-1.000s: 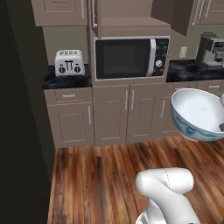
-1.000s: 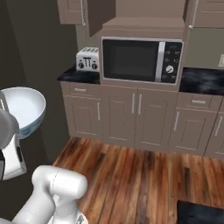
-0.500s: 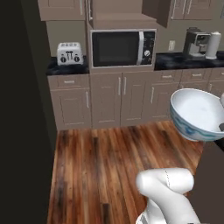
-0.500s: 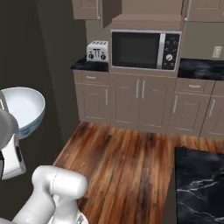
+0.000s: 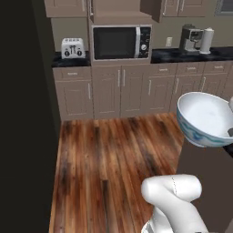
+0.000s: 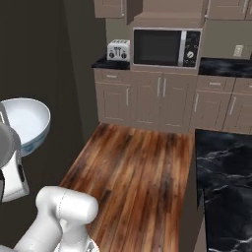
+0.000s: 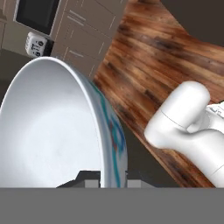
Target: Take the smaller bowl and place it next to the appetizer plate on the dining counter , and place the larger bowl next to the plate with cooked food.
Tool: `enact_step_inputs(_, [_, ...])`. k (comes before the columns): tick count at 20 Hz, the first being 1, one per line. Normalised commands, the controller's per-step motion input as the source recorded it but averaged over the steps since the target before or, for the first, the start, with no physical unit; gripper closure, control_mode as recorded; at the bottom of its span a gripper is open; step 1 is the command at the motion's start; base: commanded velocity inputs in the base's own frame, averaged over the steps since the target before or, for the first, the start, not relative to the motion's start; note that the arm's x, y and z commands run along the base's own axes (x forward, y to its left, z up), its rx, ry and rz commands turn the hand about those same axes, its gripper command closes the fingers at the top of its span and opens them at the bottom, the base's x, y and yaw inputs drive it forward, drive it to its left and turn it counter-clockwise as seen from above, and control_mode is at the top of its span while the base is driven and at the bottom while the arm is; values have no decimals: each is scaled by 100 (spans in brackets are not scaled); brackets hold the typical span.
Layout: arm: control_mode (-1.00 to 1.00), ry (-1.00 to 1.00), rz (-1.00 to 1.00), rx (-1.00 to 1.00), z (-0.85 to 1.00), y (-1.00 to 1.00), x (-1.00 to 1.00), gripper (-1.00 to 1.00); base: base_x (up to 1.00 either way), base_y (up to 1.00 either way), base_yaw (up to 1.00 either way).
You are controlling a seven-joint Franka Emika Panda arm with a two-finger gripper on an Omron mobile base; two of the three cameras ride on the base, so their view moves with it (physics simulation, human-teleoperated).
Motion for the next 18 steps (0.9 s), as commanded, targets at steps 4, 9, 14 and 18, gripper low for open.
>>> enact_step_inputs(4, [100,0,0,0,0,0,0,100,-100,0,0])
enact_step_inputs(9, [100,0,0,0,0,0,0,100,-100,0,0])
enact_step_inputs(14, [100,0,0,0,0,0,0,100,-100,-52,0])
enact_step_inputs(18, [100,0,0,0,0,0,0,100,-74,-100,-4])
